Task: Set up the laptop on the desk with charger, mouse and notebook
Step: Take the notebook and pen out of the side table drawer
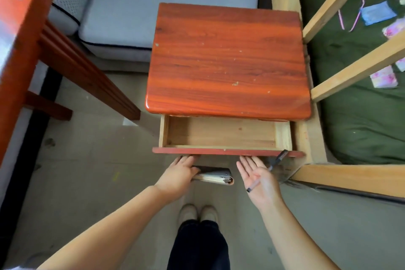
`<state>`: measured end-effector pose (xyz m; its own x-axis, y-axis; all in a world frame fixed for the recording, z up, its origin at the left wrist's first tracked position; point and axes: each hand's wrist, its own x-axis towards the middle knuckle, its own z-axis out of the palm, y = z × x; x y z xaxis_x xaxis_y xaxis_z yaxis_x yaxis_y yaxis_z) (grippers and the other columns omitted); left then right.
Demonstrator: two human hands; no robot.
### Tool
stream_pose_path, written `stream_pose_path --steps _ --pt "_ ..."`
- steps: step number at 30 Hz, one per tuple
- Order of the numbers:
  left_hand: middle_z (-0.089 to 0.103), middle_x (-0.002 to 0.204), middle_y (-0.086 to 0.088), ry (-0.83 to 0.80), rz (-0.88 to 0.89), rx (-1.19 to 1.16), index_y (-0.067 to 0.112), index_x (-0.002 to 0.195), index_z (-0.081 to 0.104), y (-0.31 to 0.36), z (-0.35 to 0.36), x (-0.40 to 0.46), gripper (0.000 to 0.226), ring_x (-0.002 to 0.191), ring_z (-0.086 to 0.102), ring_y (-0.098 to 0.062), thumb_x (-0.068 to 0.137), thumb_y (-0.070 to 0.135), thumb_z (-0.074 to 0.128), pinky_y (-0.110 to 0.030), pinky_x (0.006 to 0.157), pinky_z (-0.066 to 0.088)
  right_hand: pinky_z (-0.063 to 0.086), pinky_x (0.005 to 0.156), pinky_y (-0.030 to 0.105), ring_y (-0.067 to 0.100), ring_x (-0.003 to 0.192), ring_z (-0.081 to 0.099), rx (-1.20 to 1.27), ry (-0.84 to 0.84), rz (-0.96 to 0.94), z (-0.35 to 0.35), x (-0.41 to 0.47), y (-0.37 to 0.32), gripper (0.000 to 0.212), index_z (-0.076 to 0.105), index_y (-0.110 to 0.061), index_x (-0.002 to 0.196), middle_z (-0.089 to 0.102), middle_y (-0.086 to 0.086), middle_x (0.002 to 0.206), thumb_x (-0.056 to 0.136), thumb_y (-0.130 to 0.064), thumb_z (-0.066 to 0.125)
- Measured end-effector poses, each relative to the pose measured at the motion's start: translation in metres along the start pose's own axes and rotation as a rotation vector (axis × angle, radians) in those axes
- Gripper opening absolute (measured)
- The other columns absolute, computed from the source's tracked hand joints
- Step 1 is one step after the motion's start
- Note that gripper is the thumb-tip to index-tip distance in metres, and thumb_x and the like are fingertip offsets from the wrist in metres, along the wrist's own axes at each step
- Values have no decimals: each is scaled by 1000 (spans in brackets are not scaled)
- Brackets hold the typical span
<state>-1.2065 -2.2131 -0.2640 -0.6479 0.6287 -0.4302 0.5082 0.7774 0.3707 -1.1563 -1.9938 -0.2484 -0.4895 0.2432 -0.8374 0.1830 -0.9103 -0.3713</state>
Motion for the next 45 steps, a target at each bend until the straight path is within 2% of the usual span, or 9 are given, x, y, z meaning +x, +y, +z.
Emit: stream_pose_path --steps 7,17,20,22,25,28,33,38,45 --pt "16 158 -6 17 -22 90 19 128 56 -18 -44 48 36 146 12 -19 94 24 44 -41 120 3 29 111 44 27 142 26 83 -90 -43 65 23 -17 81 18 -5 146 22 14 155 71 22 7" --pt "31 153 -5 16 -3 167 17 117 61 -38 -61 80 30 138 32 -24 89 16 51 -39 114 23 35 109 44 25 138 34 167 -68 -20 90 38 -21 82 27 -7 143 32 10 151 72 24 2" --pt "62 120 -10 -63 -108 -12 15 109 61 -29 -70 66 24 111 56 -29 88 23 53 -35 92 45 55 63 20 15 102 62 -23 16 29 85 30 -26 56 40 -9 133 55 8 127 89 14 15" --pt "68 95 -11 -73 -208 -190 12 94 62 -20 -84 47 15 92 61 -31 86 24 58 -31 71 44 31 29 13 4 46 54 -191 78 79 83 14 -31 21 53 -11 106 65 3 88 97 -3 35" --pt "60 78 -5 -20 -340 -402 17 68 53 -10 -108 11 20 77 57 -25 84 23 62 -27 63 35 14 27 12 2 24 29 -435 92 83 82 -20 -36 18 51 -15 83 53 0 71 96 -26 46" --pt "69 89 -8 38 -447 -586 8 83 65 -1 -141 -36 14 84 63 -23 84 22 64 -30 71 45 13 32 10 3 27 27 -536 33 71 93 -62 -40 33 52 -19 106 53 2 75 97 -45 34" --pt "74 94 -7 357 -555 -1243 12 95 70 10 -192 -126 11 70 71 -10 88 11 61 -23 63 58 16 28 12 2 31 31 -647 -193 -80 123 -128 -41 43 34 -27 141 55 6 80 100 -14 34" --pt "76 82 -2 863 -505 -1774 5 116 60 19 -228 -207 26 64 72 -12 91 6 54 -28 59 60 22 28 13 3 36 39 -870 -359 -214 165 -188 -6 57 39 -31 138 58 5 86 93 3 33" --pt "77 89 -1 1267 -336 -2176 9 128 50 16 -247 -307 34 74 73 -13 95 12 47 -30 68 61 23 36 15 5 47 38 -1065 -714 -153 245 -293 118 26 63 -19 99 58 -5 81 96 -33 42"
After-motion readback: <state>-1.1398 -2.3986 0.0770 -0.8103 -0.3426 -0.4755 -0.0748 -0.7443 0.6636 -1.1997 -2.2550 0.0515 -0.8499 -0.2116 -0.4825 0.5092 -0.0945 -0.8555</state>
